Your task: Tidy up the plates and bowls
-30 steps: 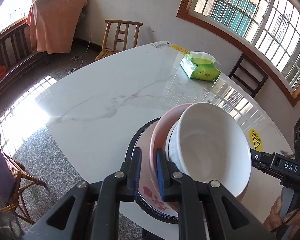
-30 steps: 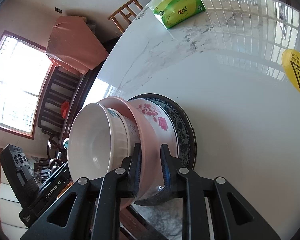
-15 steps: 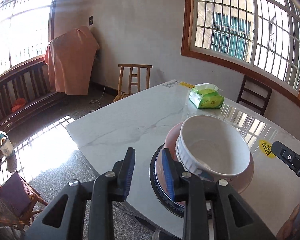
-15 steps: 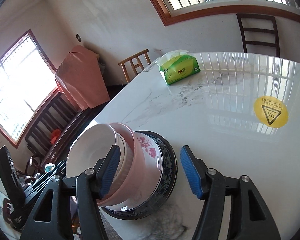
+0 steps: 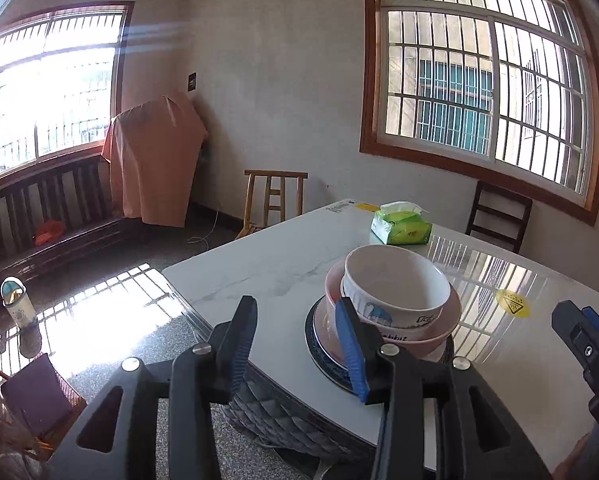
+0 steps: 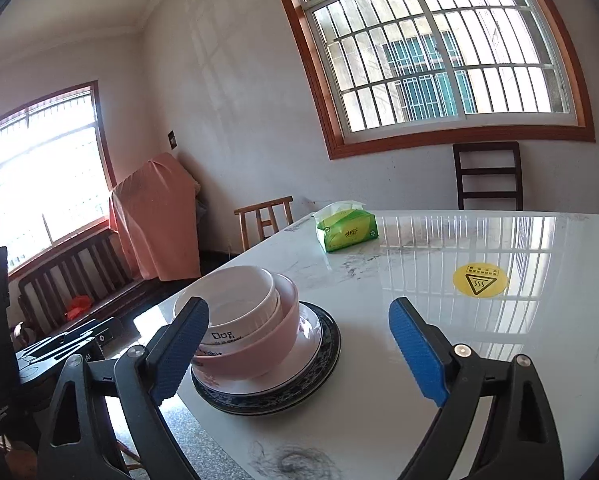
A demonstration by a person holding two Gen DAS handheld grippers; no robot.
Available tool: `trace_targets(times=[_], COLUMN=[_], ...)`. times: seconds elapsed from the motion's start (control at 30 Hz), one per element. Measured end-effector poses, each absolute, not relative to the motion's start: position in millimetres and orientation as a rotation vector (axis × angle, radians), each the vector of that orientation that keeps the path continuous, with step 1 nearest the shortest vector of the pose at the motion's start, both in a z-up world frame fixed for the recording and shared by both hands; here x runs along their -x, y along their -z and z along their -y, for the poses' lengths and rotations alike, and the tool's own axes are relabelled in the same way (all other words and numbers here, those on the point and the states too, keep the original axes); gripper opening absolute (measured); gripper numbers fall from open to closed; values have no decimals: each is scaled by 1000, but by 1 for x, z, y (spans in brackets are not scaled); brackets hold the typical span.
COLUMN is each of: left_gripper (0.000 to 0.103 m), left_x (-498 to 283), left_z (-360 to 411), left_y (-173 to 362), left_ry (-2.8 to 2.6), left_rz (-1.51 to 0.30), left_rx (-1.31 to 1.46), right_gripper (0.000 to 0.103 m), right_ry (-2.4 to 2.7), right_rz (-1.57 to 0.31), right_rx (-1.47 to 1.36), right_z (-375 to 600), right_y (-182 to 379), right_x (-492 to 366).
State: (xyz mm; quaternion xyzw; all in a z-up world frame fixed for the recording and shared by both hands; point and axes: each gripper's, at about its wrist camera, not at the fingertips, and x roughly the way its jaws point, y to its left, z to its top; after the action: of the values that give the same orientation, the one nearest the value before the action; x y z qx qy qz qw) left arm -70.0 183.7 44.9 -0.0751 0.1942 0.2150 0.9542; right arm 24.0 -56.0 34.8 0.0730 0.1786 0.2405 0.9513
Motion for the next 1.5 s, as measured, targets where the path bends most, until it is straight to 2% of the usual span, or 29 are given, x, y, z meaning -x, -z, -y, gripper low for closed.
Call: trace_targets(times=[0.07, 0.1, 0.13, 0.2, 0.33, 0.77, 1.07, 1.5], left_gripper=[42, 48, 62, 77, 85, 85, 85, 85], left_x=[84, 90, 98, 110, 134, 155, 172, 144], left_z=[-174, -170, -165, -155, -141, -120, -109, -110], left_y=[-53, -58, -64, -75, -96, -137, -152, -142], left_ry=[-419, -408, -398, -372, -319, -240, -172, -138], left_rz=[-353, -333, -309, -269, -192, -210, -122, -259], left_rx=[136, 132, 128, 116, 119, 121, 111, 152], right_gripper=[95, 95, 96, 96, 99, 100, 101, 102], right_ry=[-495, -498, -495, -495, -485, -488, -496, -482], right_rz=[-342, -339, -334, -322, -304, -251, -236, -228], right_rx=[-150, -148, -149, -156, -167, -181, -187, -190], right_z=[59, 60, 63, 70, 80, 99, 104, 112], right_y=[-37, -38, -38, -40, -42, -51, -50, -49], right_x=[-14, -11, -7, 2, 11, 42, 50, 60])
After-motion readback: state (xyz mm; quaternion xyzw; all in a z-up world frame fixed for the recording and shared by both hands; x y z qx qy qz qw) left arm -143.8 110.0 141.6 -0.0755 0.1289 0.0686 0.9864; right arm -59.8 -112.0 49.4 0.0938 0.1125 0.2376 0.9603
